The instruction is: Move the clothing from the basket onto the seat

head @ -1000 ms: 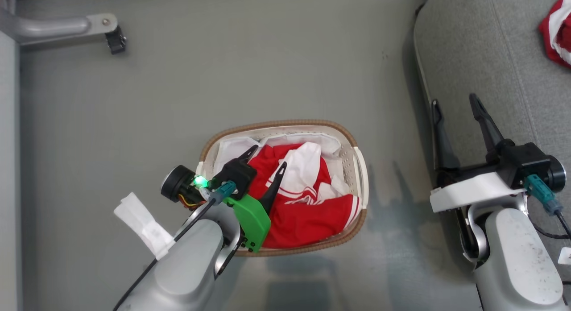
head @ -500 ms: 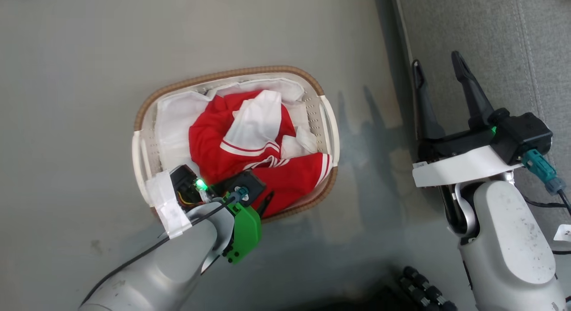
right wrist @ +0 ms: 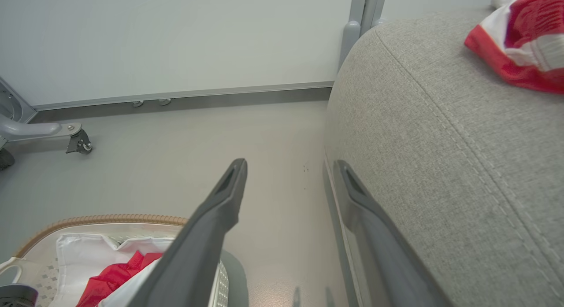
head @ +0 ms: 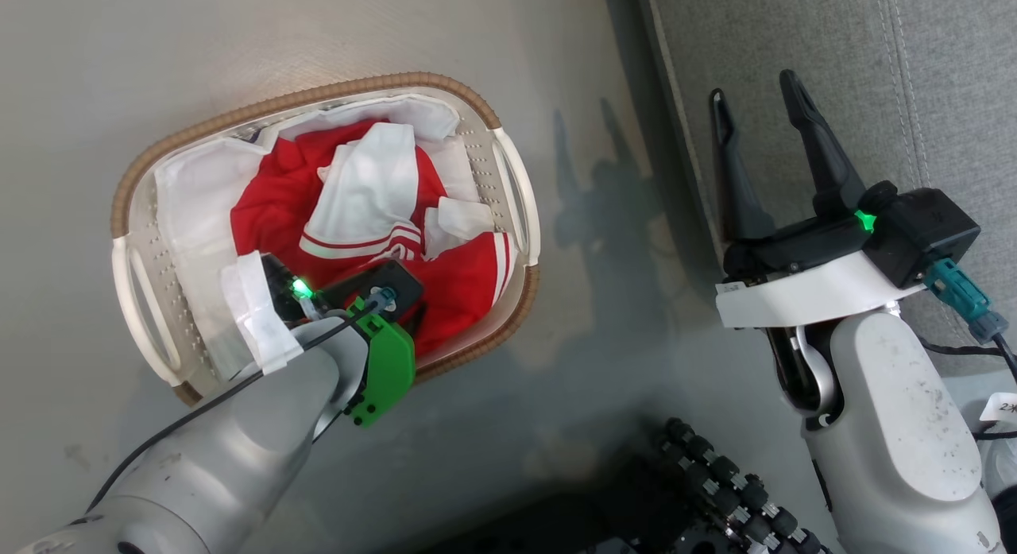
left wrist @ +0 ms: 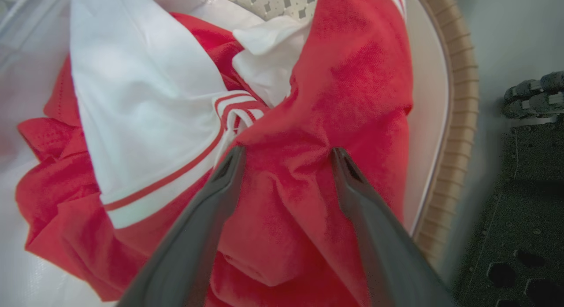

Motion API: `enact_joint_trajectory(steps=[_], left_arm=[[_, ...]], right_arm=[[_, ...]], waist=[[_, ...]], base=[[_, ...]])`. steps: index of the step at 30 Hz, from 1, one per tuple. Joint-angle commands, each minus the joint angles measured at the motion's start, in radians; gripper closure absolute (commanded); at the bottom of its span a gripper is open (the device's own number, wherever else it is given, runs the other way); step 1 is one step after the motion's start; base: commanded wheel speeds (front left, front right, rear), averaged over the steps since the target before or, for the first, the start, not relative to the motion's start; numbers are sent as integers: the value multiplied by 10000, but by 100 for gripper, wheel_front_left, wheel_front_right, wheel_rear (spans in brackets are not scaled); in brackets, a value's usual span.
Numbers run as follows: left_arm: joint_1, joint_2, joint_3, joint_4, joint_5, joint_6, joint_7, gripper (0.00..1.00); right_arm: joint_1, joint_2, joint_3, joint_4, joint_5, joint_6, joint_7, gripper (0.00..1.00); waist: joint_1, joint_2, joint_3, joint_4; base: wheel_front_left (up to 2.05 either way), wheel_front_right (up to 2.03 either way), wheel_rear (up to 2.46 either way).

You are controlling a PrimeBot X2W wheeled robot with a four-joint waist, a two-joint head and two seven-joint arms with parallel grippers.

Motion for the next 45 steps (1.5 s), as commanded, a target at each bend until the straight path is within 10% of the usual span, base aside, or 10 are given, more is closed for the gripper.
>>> enact_joint_trajectory(steps=[1,2,3,4,5,45], left_arm=[[-190,88,-3,221,33,-20,64,0],[-211,47,-10,345,17,-20,95,0],[-243,-11,-14,492,-32,-20,181,47],[-269,-48,-19,576,-61,-20,219,62],[-291,-75,-30,693,-80,-20,250,100],[-114,-805,583,215,-900,175,-1772,100]], right_arm=[[-112,-17,33,-55,92,-14,-48,0],[-116,-19,46,-52,86,-14,-48,0],[-124,-17,61,-41,90,-14,-48,0],[-130,-19,67,-29,105,-14,-48,0],[-144,-19,73,-8,123,-14,-48,0],[407,-25,-885,588,-885,-14,-48,0]], waist=[[-2,-1,214,-200],[-2,-1,222,-205],[-2,-1,223,-207],[-2,-1,220,-205],[-2,-1,217,-203],[-2,-1,-2255,1190]], base=[[0,0,0],[0,0,0],[0,0,0],[0,0,0],[0,0,0],[0,0,0]])
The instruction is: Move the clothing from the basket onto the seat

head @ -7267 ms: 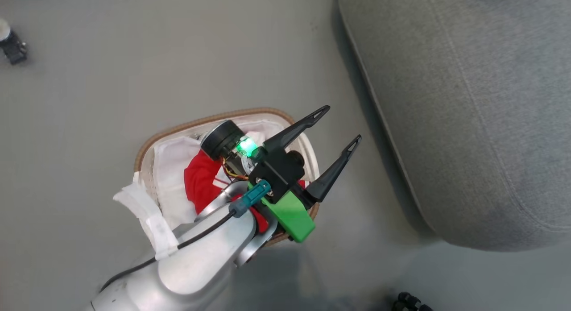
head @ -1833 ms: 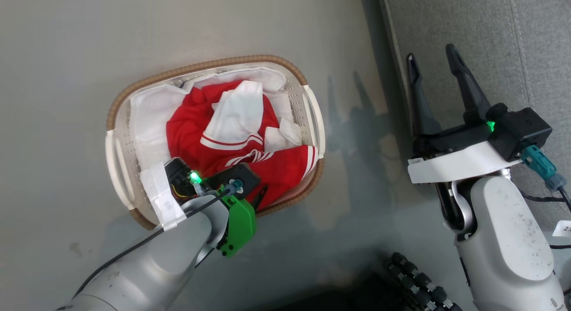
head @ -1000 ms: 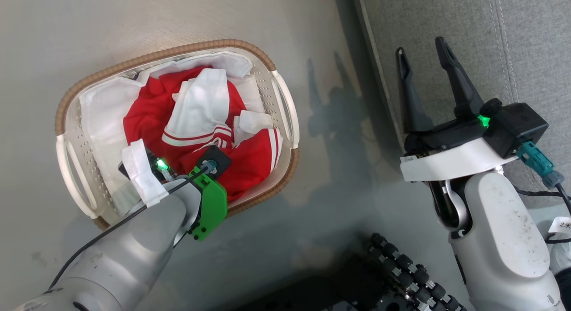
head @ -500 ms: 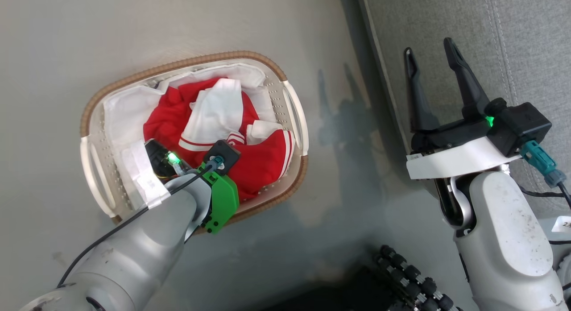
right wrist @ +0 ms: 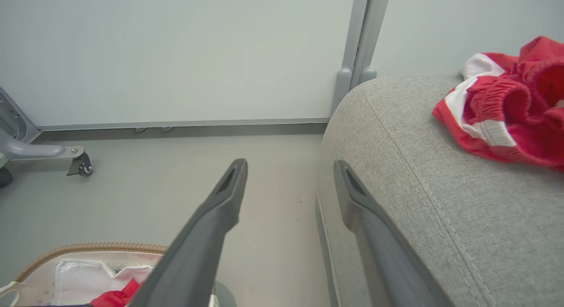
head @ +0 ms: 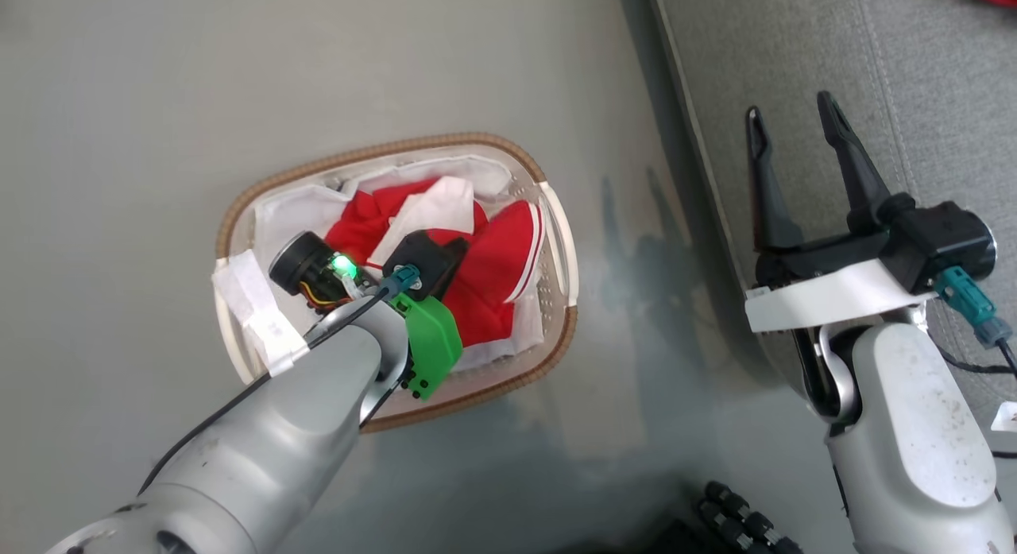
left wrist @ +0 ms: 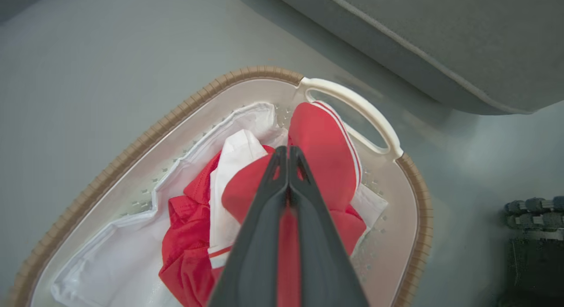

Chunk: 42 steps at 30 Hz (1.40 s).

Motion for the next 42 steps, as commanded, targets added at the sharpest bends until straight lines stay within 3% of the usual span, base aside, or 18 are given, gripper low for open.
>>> enact_joint_trajectory(steps=[1,10,11,12,13,23,35,42], left_arm=[[268,144,163,-378,13,124,-39,100],[1764,845,1384,-3736,639,786,-45,100],[2007,966,1551,-4189,715,869,-44,70],[2184,1050,1682,-4528,772,953,-43,23],[2409,1138,1854,-4975,870,1043,-43,0],[4277,1701,3250,-7009,1111,1611,-34,0],[6100,1476,5880,-7542,1245,1800,-34,0],[7245,1176,7543,-7785,1511,1626,-34,0]], right_arm=[[212,-34,-113,71,-103,-14,-48,0],[755,-34,-444,300,-373,-14,-48,0],[839,-34,-460,327,-392,-14,-48,0],[901,-34,-477,355,-413,-14,-48,0],[965,-36,-496,380,-438,-14,-48,0],[1562,-34,-767,541,-662,-14,-48,0],[2237,-34,-890,675,-790,-14,-48,0],[2748,-34,-884,877,-708,-14,-48,0]], waist=[[0,-1,-697,423],[0,-1,-2106,827],[0,-1,-2257,847],[0,-1,-2369,856],[0,-1,-2506,869],[0,-1,-3548,1042],[0,-1,-4447,1378],[0,-1,-5064,1672]], base=[[0,0,0],[0,0,0],[0,0,0],[0,0,0],[0,0,0],[0,0,0],[0,0,0],[0,0,0]])
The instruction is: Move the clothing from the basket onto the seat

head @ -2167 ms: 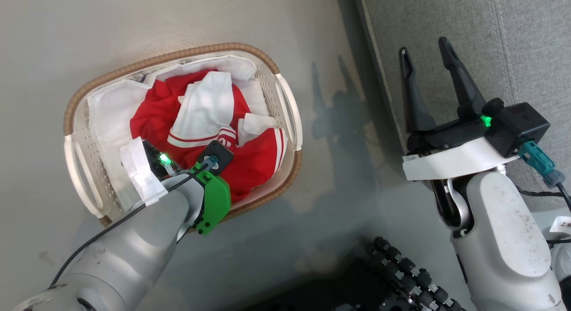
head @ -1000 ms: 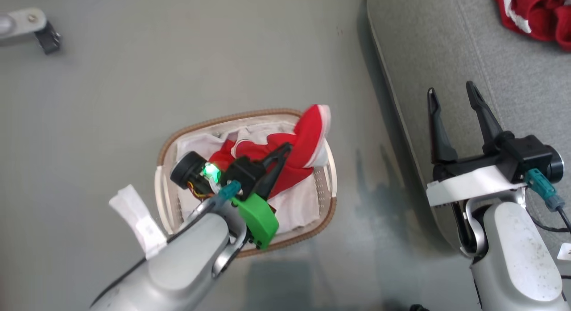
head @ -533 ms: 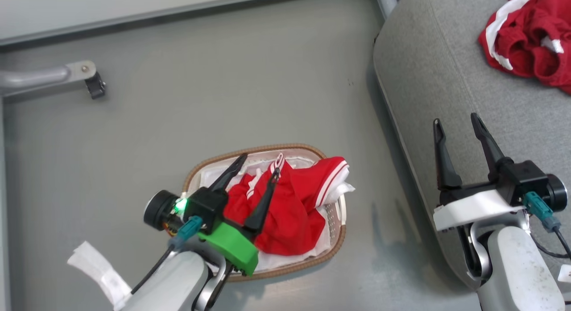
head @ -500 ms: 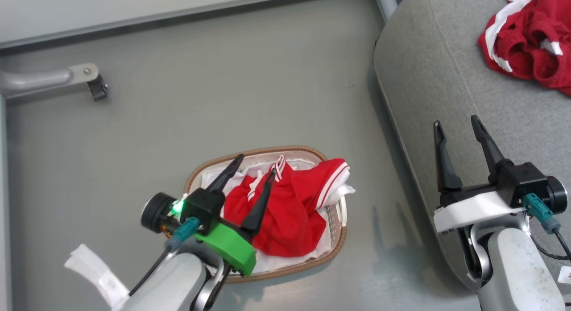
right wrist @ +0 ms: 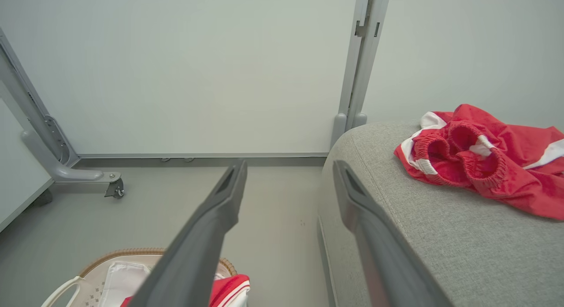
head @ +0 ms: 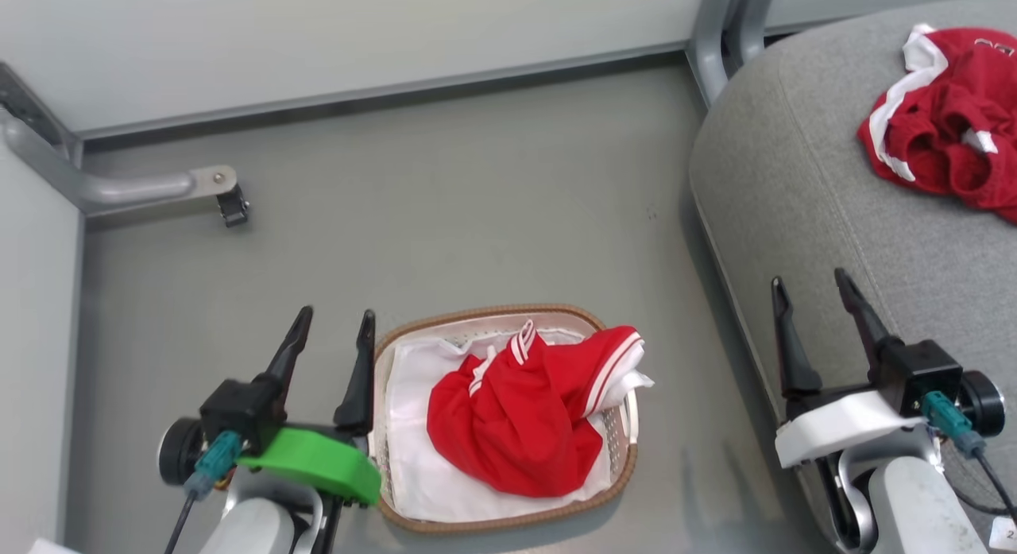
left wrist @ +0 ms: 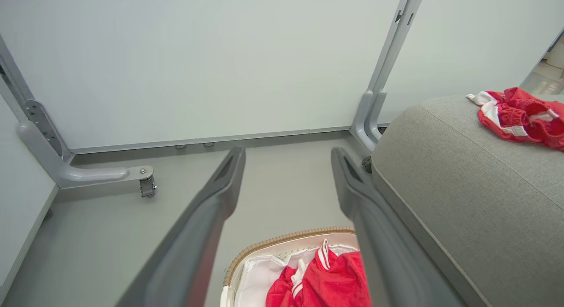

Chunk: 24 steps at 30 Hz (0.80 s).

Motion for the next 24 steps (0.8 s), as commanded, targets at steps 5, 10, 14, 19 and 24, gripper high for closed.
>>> enact_joint_trajectory(steps=[5,10,14,19,24], left_arm=[[988,-232,997,-142,322,-150,-8,0],[1784,-533,1909,-218,600,-308,-8,0],[2131,-777,2309,-261,812,-441,-8,0],[2308,-992,2552,-154,1046,-679,-8,0],[2404,-1163,2753,-81,1220,-867,-8,0]], right_arm=[[420,-36,178,175,86,-14,-48,0],[769,-34,254,337,116,-14,-48,0],[980,-36,379,505,184,-14,-48,0],[1128,-36,487,672,161,-14,-48,0],[1107,-36,528,745,143,-14,-48,0]], waist=[[1,0,-682,340],[1,0,-1103,491],[1,0,-1337,525],[1,0,-1502,568],[1,0,-1584,573]], base=[[0,0,0],[0,0,0],[0,0,0],[0,0,0],[0,0,0]])
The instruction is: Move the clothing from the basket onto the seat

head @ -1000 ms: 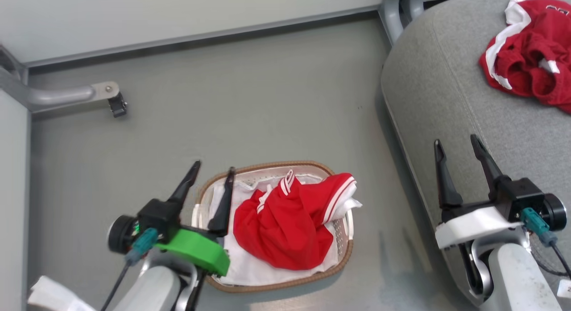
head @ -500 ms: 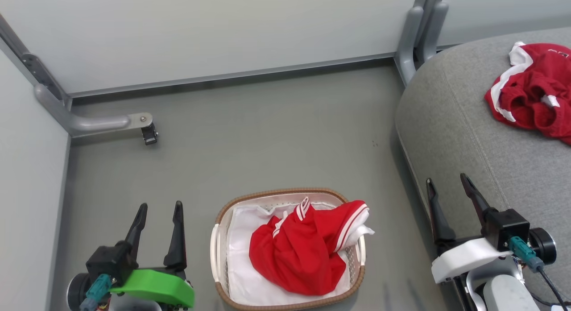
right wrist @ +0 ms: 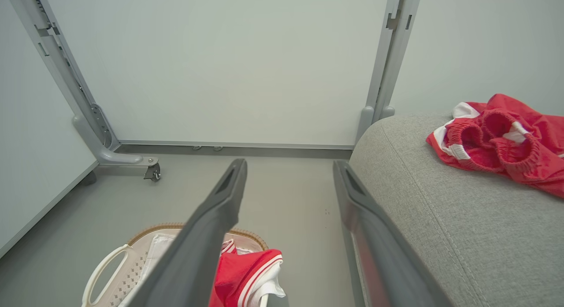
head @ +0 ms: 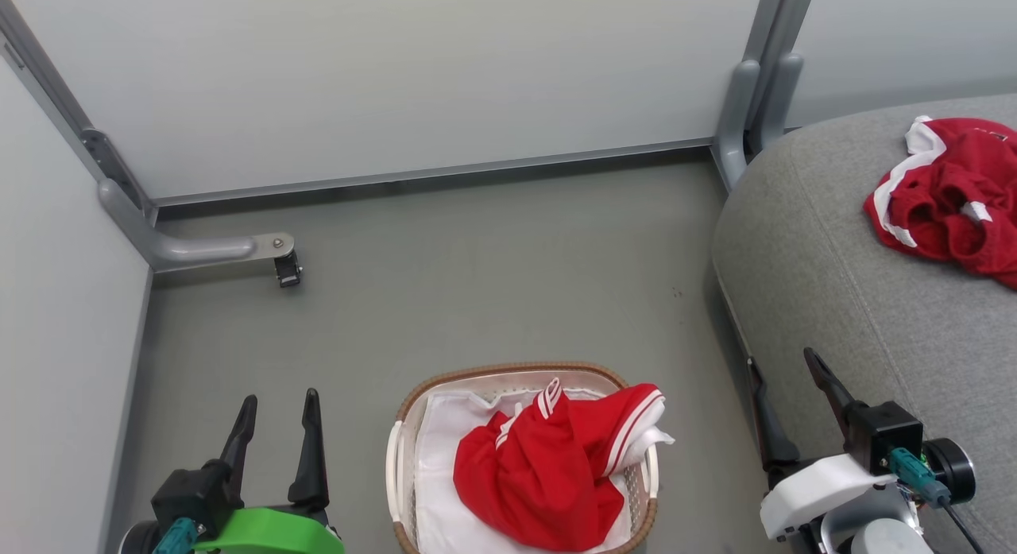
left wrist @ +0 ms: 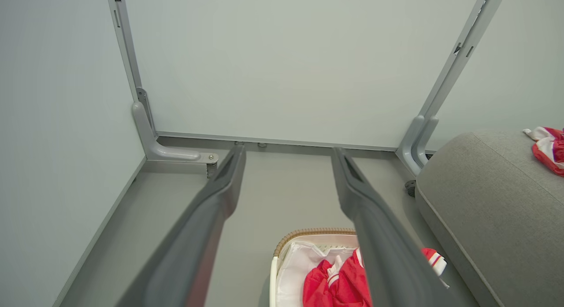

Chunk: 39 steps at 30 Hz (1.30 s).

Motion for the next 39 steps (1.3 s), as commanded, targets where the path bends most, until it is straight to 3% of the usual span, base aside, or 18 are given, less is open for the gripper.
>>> enact_joint_trajectory(steps=[1,13,21,30,39], left_arm=[[180,-63,66,10,64,-54,-8,0],[57,-300,357,191,392,-320,-8,0],[-467,-288,450,185,581,-442,-8,0],[-2352,-126,-30,382,1033,-720,71,0],[-5207,-324,-1905,2385,1262,-980,1506,0]], right_arm=[[91,-38,13,26,-7,-14,-48,0],[-99,-38,-10,-44,-77,-14,-48,0],[-559,-36,-90,-267,-194,-14,-48,0],[-1815,-38,-396,-831,-457,-14,-48,0],[-3143,-33,-454,-1544,-656,-14,-48,0]], waist=[[1,0,-10,-5],[1,0,233,-65],[1,0,1018,-132],[1,0,3010,-426],[1,0,5509,-1106]], base=[[0,0,0],[0,0,0],[0,0,0],[0,0,0],[0,0,0]])
